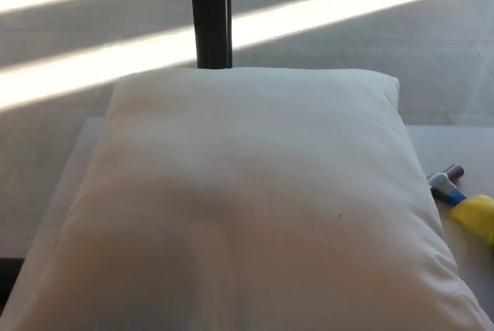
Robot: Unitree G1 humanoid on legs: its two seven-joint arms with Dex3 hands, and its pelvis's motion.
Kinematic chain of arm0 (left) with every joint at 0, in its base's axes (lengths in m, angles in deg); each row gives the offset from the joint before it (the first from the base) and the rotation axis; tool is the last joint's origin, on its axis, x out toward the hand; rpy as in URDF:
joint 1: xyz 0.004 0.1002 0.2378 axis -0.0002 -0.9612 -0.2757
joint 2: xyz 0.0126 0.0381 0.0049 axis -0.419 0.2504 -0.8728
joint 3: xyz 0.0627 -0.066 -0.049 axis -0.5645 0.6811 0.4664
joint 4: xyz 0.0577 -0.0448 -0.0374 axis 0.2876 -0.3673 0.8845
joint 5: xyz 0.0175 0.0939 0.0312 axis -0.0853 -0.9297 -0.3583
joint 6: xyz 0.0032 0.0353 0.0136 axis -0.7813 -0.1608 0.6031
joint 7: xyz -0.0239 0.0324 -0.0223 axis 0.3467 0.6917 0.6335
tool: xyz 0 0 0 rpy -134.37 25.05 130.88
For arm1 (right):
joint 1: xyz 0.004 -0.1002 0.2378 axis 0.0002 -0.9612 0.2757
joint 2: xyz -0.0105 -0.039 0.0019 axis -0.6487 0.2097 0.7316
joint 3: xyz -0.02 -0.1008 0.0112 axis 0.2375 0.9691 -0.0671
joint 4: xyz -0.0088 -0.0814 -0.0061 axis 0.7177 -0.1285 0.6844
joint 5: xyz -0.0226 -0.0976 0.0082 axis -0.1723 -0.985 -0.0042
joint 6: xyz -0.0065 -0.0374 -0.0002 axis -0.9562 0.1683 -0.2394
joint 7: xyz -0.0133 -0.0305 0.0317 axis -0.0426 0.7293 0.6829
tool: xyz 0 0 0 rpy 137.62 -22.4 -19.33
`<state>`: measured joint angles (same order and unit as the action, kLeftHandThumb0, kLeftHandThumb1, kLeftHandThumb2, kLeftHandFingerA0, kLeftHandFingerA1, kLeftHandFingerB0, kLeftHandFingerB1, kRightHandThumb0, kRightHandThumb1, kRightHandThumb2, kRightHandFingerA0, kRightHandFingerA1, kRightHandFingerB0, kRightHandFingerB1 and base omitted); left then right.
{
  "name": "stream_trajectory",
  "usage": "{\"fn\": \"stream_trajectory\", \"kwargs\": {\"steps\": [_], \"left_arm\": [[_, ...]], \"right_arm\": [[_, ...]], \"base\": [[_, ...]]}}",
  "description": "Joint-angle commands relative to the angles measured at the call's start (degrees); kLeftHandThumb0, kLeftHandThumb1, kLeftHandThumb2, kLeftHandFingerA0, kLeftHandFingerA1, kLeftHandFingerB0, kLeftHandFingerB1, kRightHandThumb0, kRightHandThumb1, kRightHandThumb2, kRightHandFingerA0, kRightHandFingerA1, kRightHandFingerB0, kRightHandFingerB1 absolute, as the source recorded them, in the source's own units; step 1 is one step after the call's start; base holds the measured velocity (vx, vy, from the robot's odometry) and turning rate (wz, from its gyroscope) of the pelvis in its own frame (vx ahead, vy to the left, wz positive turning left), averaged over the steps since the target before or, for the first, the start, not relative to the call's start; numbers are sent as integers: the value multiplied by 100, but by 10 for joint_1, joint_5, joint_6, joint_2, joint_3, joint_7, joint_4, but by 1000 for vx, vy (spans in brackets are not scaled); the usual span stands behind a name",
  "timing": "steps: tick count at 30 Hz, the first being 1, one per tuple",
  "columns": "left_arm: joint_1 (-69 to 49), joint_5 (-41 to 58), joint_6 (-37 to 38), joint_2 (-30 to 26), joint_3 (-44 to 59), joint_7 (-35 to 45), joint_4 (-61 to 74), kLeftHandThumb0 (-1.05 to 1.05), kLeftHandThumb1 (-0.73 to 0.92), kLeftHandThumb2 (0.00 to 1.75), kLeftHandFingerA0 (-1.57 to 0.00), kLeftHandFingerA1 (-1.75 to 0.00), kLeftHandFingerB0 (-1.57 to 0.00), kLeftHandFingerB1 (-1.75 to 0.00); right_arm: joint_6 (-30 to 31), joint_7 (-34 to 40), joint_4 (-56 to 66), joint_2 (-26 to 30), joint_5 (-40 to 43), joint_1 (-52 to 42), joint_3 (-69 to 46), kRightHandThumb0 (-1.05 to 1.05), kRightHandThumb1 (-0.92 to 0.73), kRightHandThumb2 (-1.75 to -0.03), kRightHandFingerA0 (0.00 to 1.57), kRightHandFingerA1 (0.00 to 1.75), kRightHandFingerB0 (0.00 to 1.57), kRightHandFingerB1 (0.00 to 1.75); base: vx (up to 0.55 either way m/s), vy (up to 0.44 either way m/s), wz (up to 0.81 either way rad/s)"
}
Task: A hammer is kept on the right hand side and a pillow is kept on the left hand side on the desk infront of the robot and the robot uses its right hand to pick up the hammer and makes a downward swinging motion to hit the pillow
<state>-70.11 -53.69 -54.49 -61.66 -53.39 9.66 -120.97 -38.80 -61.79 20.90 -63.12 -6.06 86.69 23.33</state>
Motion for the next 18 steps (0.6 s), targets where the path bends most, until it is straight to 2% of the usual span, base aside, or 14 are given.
{"fn": "stream_trajectory", "kwargs": {"steps": [1,2,3,4,5,6,7,9,11,13,14,15,17,18], "left_arm": [[-2,15,-2,-4,14,11,3,-61,71,61,-70,-64,-64,-54],[-9,4,10,-6,4,12,6,-61,74,62,-70,-63,-61,-53],[-9,2,8,-7,2,10,7,-62,74,62,-69,-62,-60,-52],[-9,3,8,-7,4,9,7,-61,74,62,-69,-62,-60,-52],[-10,4,8,-7,4,9,7,-61,74,62,-69,-62,-60,-52],[-10,8,2,-8,8,11,6,-61,75,62,-67,-60,-56,-50],[-10,9,0,-9,9,13,4,-60,75,62,-67,-60,-57,-50],[-11,9,0,-9,9,13,2,-60,75,62,-67,-60,-57,-50],[-12,-1,5,-11,0,10,1,-60,77,63,-67,-59,-57,-49],[-14,0,6,-12,1,15,1,-61,77,63,-67,-59,-56,-49],[-16,5,3,-10,5,15,1,-60,77,63,-67,-58,-57,-48],[-15,6,3,-10,6,13,1,-59,76,63,-69,-58,-57,-48],[-17,0,13,-10,1,15,2,-61,77,63,-69,-60,-56,-49],[-16,1,12,-10,2,15,2,-62,76,62,-71,-60,-58,-50]], "right_arm": [[74,-65,-27,-36,190,-30,-189,-42,-91,-69,58,140,40,109],[86,-71,-24,-37,220,-27,-227,-50,-87,-72,66,156,49,125],[83,-68,-23,-39,266,-27,-283,-45,-88,-65,70,175,52,152],[84,-65,-23,-36,282,-27,-309,-39,-81,-69,80,175,60,148],[84,-65,-23,-37,280,-27,-314,-39,-81,-69,80,175,60,148],[82,-57,-24,-32,302,-29,-347,-39,-76,-75,97,175,71,149],[87,-54,-28,-28,311,-26,-367,-45,-81,-71,97,175,70,157],[96,-55,-33,-28,307,-21,-379,-45,-81,-71,97,175,70,157],[81,-102,-14,-24,345,-23,-422,-38,-69,-90,107,175,86,167],[95,-105,-10,-28,356,-12,-446,-41,-73,-83,109,175,90,165],[92,-113,-2,-31,361,-9,-456,-36,-67,-90,109,175,92,160],[102,-118,1,-33,377,-1,-475,-34,-70,-91,110,175,92,155],[113,-136,13,-37,385,10,-486,-33,-70,-94,110,175,93,156],[116,-143,19,-38,381,10,-489,-34,-71,-91,108,175,87,162]], "base": [[0,0,0],[0,0,0],[0,0,0],[0,0,0],[0,0,0],[0,0,0],[0,0,0],[0,0,0],[0,0,0],[0,0,0],[0,0,0],[0,0,0],[0,0,0],[0,0,0]]}}
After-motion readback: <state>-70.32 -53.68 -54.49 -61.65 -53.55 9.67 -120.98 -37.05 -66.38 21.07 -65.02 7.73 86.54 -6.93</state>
